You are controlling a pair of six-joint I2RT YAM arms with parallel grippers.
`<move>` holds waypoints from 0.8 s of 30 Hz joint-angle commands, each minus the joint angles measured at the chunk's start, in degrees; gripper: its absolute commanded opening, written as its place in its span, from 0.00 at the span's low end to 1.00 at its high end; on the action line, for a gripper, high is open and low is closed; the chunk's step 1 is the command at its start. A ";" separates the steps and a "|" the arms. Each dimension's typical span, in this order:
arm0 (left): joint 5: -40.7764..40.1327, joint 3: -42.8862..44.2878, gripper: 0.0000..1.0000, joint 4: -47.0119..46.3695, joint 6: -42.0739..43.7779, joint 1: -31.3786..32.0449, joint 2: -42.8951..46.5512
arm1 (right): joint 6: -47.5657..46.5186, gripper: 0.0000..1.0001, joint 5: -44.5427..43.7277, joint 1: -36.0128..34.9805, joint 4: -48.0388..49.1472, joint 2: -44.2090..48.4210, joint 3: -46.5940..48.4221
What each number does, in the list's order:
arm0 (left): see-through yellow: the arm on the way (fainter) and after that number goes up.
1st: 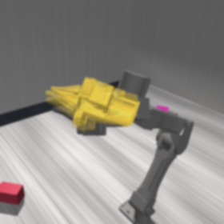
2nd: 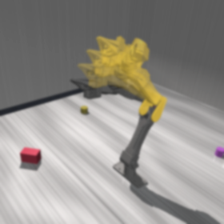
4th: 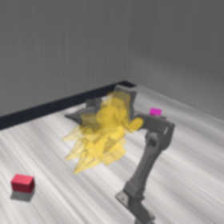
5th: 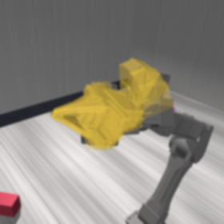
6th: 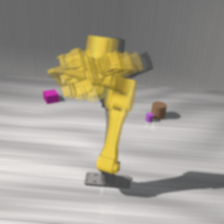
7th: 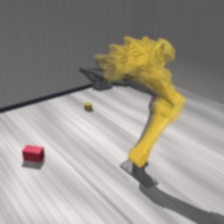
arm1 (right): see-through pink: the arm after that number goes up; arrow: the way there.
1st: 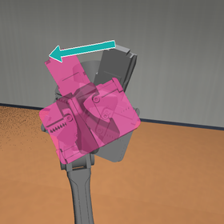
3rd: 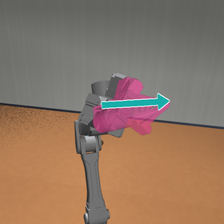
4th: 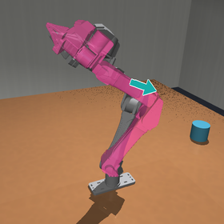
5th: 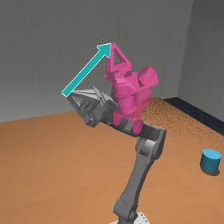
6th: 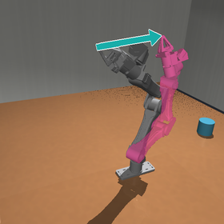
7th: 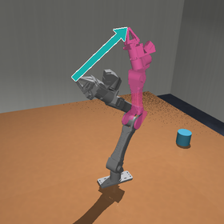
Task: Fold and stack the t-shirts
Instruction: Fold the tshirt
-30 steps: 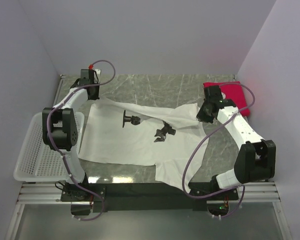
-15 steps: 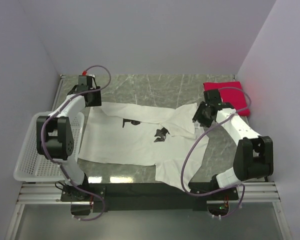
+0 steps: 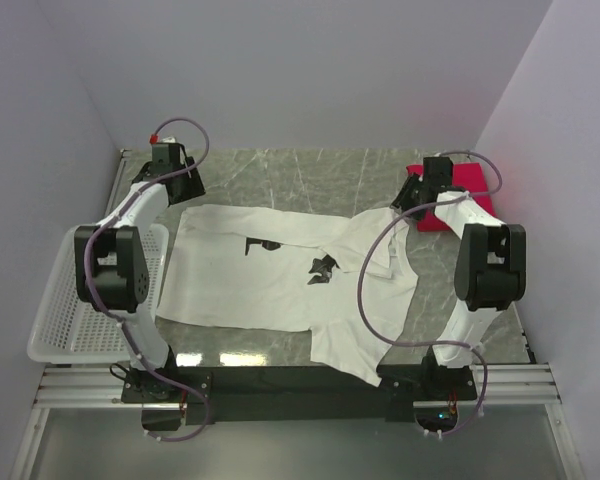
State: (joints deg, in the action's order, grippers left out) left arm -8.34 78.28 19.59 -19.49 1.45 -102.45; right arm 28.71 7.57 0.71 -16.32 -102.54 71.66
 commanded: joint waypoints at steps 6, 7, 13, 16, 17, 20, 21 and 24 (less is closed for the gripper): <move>6.84 8.72 0.66 -2.28 -4.51 -0.14 -9.33 | -2.78 0.49 3.85 3.07 4.19 -7.58 7.35; 7.02 9.34 0.65 -2.19 -4.60 -0.14 -10.13 | -2.78 0.49 4.55 3.24 4.45 -8.28 7.70; 7.90 12.16 0.55 -1.49 -5.21 -0.05 -15.14 | -2.87 0.48 8.07 3.33 4.62 -12.50 10.61; 8.77 12.07 0.54 -1.31 -5.74 0.04 -16.90 | -2.34 0.47 8.95 3.33 4.28 -13.91 11.66; 8.78 12.07 0.53 -1.14 -5.83 0.13 -17.68 | -2.08 0.47 9.21 3.33 4.19 -14.26 11.84; 8.52 11.98 0.53 -0.26 -6.00 0.22 -18.74 | -1.73 0.43 9.04 3.33 3.92 -15.14 12.02; 8.51 11.90 0.53 -0.08 -6.09 0.22 -19.27 | -1.64 0.42 8.95 3.33 4.36 -15.23 11.67; 8.60 11.89 0.52 1.05 -6.70 0.22 -20.50 | -1.29 0.33 9.12 3.33 4.54 -15.85 12.10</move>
State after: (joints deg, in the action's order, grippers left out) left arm -0.84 88.51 19.40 -24.95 1.39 -121.73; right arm 27.14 16.03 3.90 -13.06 -117.93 81.12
